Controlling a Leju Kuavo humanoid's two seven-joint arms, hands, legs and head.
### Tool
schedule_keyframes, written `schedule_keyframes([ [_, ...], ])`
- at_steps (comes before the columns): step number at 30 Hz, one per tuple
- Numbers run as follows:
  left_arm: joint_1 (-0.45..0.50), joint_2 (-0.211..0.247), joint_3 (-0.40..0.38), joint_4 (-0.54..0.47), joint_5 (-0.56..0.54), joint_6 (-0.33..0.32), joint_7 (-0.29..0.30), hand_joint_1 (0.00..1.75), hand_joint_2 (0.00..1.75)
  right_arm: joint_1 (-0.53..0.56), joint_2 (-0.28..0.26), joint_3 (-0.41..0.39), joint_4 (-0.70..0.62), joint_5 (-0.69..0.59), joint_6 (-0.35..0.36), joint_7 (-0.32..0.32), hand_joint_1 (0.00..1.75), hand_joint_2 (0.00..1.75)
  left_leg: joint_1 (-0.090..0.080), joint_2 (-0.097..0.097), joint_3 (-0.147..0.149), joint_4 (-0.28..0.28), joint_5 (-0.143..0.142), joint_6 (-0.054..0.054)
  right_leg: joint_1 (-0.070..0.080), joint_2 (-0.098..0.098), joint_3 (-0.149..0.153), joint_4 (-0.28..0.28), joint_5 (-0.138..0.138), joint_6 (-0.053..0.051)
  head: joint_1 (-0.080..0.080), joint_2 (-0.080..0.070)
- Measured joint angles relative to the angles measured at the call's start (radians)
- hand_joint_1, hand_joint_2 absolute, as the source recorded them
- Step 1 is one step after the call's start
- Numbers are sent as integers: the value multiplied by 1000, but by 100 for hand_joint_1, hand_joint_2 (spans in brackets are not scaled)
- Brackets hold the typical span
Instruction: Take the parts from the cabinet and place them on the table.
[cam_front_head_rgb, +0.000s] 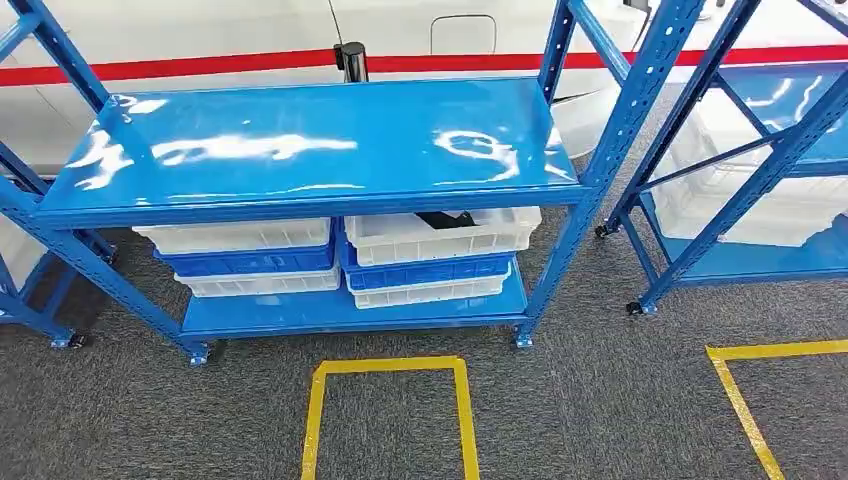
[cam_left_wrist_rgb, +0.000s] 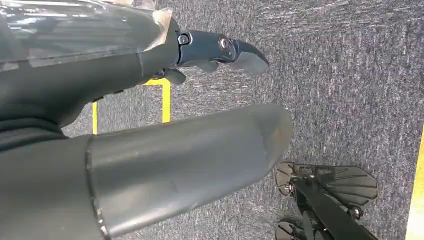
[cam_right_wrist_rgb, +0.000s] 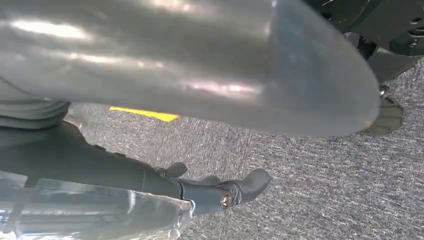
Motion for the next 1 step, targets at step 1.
schedule_keyframes([
  [1, 0, 0, 0, 0, 0, 0, 0, 0, 0, 0, 0, 0, -1, 0, 0, 0, 0, 0, 0, 0, 0, 0, 0, 0, 0, 0, 0, 0, 0, 0, 0, 0],
])
